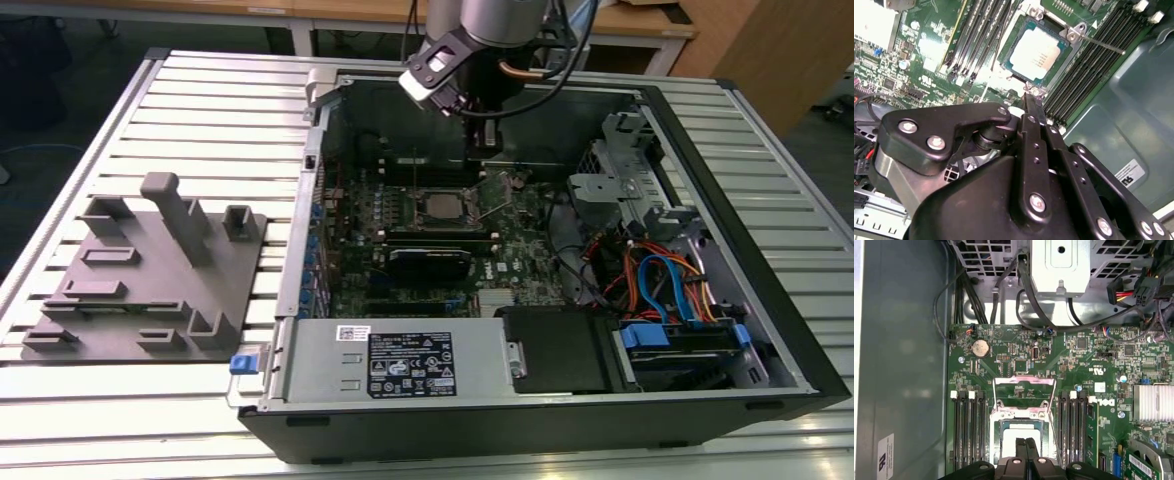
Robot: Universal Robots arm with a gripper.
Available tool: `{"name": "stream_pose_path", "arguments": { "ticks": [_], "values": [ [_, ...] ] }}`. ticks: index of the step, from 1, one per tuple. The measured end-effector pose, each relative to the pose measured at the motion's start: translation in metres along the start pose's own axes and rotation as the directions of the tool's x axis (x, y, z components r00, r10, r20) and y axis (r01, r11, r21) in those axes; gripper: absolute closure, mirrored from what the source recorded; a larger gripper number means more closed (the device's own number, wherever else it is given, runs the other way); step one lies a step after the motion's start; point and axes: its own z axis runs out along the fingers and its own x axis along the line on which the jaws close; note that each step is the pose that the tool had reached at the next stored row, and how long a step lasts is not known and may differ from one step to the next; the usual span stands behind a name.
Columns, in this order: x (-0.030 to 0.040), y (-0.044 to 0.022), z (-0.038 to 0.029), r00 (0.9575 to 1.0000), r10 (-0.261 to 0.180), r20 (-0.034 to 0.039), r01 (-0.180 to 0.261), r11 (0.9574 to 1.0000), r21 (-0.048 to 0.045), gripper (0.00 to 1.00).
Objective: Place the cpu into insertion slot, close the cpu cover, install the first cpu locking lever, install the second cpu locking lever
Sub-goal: 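Close the cpu cover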
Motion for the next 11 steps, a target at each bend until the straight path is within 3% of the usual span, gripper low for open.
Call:
{"name": "stream_pose_path", "arguments": {
  "ticks": [11],
  "values": [
    [0.0,0.0023,0.0,1.0,0.0,0.0,0.0,1.0,0.0,0.9]
  ]
}}
